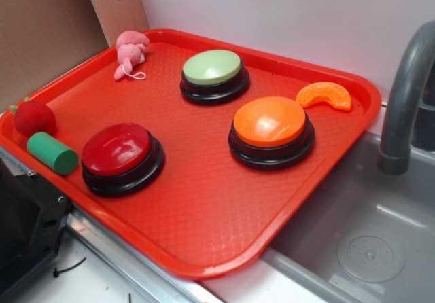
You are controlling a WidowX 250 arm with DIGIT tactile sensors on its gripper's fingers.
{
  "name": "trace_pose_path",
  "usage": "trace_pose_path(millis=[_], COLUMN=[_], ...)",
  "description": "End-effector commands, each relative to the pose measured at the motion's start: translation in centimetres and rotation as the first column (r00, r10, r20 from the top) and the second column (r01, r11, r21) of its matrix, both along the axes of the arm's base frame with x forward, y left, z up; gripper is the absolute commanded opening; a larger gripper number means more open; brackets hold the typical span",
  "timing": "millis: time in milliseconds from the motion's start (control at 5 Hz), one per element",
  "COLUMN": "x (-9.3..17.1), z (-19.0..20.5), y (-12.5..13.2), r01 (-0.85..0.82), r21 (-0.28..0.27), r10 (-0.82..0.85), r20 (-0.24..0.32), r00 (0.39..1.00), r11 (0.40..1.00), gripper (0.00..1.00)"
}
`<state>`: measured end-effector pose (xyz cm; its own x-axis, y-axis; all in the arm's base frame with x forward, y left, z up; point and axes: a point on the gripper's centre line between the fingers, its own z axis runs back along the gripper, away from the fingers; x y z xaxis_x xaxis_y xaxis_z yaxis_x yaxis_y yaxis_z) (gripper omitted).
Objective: Push the green button.
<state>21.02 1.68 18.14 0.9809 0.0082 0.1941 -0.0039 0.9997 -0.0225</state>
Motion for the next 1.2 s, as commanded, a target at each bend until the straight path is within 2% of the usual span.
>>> trace_pose_path(millis=[0, 200, 400, 600, 800, 1000], x=[4.8, 7.0, 7.6, 9.0, 10.6, 10.8], z=[-1.6, -3.4, -5.7, -7.1, -8.4, -10.2], y=[-0.7, -1.6, -1.8, -1.3, -1.3, -1.5], r01=[0.009, 0.01, -0.009, -0.032, -0.018, 0.001], r21=[0.027, 0.058, 0.081, 0.11, 0.085, 0.084], r10=[-0.011, -0.012, 0.007, 0.028, 0.013, 0.0], r20=[0.057, 0.042, 0.021, 0.036, 0.057, -0.011], r00=[0.998, 0.999, 1.0, 0.999, 0.998, 1.0], r11=[1.0, 0.998, 0.997, 0.993, 0.996, 0.996], gripper=[1.0, 1.0, 1.0, 1.0, 1.0, 1.0])
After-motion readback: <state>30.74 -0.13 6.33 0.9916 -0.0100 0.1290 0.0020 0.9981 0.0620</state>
